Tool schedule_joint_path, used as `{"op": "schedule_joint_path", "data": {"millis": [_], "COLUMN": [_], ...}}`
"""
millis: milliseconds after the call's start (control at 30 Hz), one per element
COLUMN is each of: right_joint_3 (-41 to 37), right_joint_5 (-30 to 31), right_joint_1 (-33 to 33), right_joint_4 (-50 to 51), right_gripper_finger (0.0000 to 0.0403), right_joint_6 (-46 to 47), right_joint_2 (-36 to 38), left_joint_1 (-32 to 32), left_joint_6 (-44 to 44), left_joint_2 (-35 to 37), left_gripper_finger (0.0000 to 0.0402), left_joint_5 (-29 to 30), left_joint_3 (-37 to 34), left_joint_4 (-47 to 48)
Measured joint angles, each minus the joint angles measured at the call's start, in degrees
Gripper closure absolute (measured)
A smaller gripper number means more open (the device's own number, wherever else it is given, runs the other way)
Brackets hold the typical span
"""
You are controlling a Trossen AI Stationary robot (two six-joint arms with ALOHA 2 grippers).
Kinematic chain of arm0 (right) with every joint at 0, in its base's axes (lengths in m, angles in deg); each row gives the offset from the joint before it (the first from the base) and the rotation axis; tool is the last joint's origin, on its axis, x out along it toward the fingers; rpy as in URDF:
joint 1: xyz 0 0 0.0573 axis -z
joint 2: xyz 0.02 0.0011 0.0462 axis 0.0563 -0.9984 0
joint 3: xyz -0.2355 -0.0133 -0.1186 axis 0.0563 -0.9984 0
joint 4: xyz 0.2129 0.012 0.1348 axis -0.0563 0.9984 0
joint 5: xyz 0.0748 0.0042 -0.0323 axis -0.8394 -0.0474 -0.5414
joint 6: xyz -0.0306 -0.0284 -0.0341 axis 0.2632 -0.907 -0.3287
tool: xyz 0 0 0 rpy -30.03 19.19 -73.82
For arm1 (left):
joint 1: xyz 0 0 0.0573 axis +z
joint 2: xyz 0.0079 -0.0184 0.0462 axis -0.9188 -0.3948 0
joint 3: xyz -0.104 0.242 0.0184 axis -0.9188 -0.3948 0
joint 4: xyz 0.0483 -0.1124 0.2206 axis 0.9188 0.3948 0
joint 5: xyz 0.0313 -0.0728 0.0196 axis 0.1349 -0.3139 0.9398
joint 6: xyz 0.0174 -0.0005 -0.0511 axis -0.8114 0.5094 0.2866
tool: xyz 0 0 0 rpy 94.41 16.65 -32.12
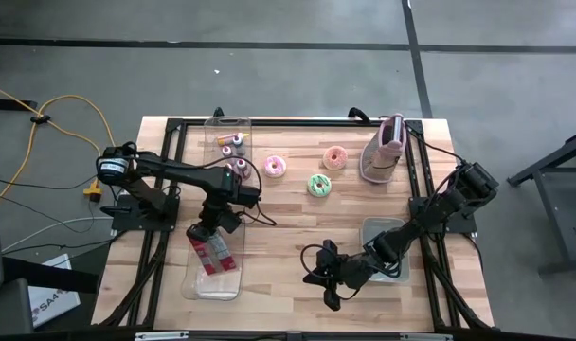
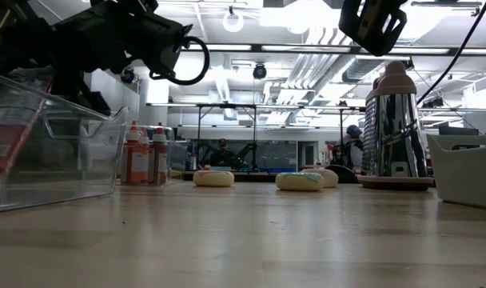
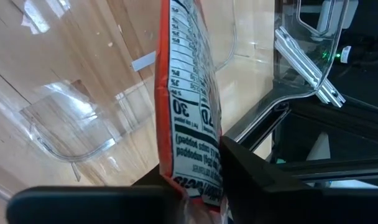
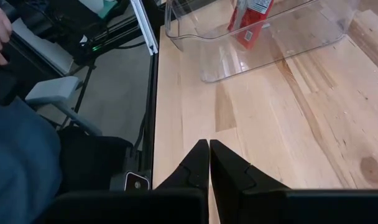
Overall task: Pick & Place Food Item
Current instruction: Put the red popcorn bag into the bottom transparent bin
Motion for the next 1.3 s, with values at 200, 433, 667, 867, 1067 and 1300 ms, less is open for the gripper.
{"op": "schedule_joint_path", "data": {"millis": [200,433,667,867,1067,1300], "right_joint_3": [0.0,0.0,0.0,0.0,0.0,0.0], "right_joint_5": [0.0,0.0,0.0,0.0,0.0,0.0], "right_joint_1": [0.0,0.0,0.0,0.0,0.0,0.0], "right_joint_4": [0.0,0.0,0.0,0.0,0.0,0.0], "right_gripper_finger": [0.0401,0.0401,0.0401,0.0401,0.0401,0.0401], "right_joint_6": [0.0,0.0,0.0,0.0,0.0,0.0], "right_joint_2": [0.0,0.0,0.0,0.0,0.0,0.0], "left_joint_1": [0.0,0.8,3.0,3.2,3.2,3.2], "left_joint_6": [0.0,1.9,1.8,1.5,1.3,1.3], "left_joint_2": [0.0,0.1,0.1,0.1,0.1,0.1], "left_gripper_finger": [0.0332,0.0332,0.0332,0.0332,0.0332,0.0332], "left_joint_5": [0.9,7.0,5.6,5.5,5.5,5.9], "left_joint_3": [0.0,0.0,0.0,0.4,2.7,6.2], "left_joint_4": [0.0,0.0,0.1,1.0,2.7,3.5]}}
